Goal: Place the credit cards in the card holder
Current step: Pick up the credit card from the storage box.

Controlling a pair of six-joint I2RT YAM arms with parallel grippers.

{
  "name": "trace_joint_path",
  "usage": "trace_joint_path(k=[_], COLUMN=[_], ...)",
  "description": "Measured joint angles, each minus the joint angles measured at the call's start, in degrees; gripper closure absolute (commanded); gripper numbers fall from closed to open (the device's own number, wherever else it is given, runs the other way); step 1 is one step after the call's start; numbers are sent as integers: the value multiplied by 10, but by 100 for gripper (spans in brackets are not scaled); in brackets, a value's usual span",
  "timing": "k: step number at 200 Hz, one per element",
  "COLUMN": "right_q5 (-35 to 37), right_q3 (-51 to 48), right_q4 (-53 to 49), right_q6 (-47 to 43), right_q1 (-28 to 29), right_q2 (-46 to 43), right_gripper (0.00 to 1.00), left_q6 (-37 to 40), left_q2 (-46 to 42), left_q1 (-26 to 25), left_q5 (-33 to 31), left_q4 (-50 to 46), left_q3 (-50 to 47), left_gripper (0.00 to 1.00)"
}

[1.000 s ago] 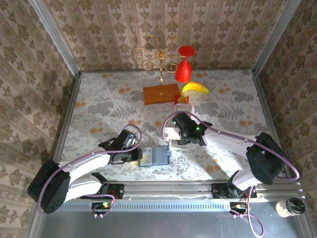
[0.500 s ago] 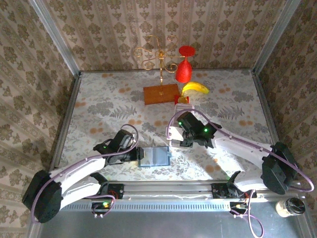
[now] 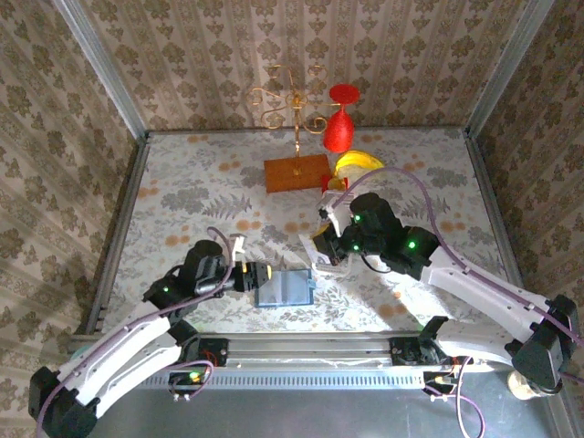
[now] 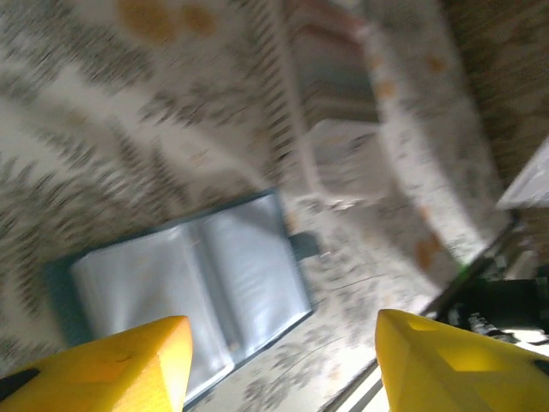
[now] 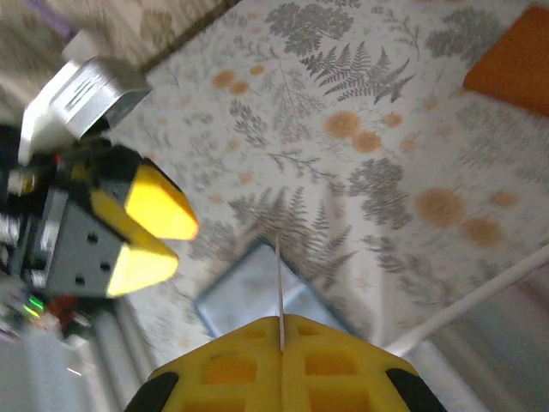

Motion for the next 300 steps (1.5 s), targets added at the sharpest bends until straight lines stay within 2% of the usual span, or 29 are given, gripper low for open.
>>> trace_joint_path(k=[41, 89, 109, 128, 167, 171, 186, 197, 203, 219, 265, 295, 300], right_q5=[-54, -106, -115, -121, -123, -123, -126, -125, -124, -121, -116, -112, -111], right_q3=[19, 2, -12, -20, -45, -49, -66, -76, -81, -94, -112, -117, -117], right_q4=[44, 139, 169, 193, 245, 255, 289, 303, 308, 322, 362, 381, 382], right_q6=[199, 326, 354, 375, 409, 414, 431, 444, 451, 458, 482, 483, 484], right_q1=[-6, -6, -6, -6, -6, -6, -7, -5, -3, 7, 35, 37, 38], right_q2=[18, 23, 23, 26, 30, 30, 30, 30, 30, 26, 22, 18, 17], right_gripper=[100, 100, 100, 100, 100, 100, 80, 70, 69, 69, 92, 100, 100], left_q6=[-34, -101, -136, -160, -194, -199, -211, -215, -218, -225, -246, -261, -263], left_q2=[-31, 5, 27, 37, 27, 24, 15, 7, 3, -10, -27, -28, -28], left_q1=[-14, -30, -43, -50, -53, -53, -53, -54, -55, -55, -55, -55, -55], left_q5=[32, 60, 69, 75, 73, 72, 68, 63, 61, 50, 31, 27, 27], left_q4=[107, 238, 300, 340, 385, 388, 392, 395, 397, 403, 419, 430, 431], left_q3=[2, -5, -21, -31, -37, -38, -43, -48, -50, -59, -69, -73, -73], left_gripper=[38, 45, 52, 64, 100, 100, 100, 100, 100, 100, 100, 100, 96])
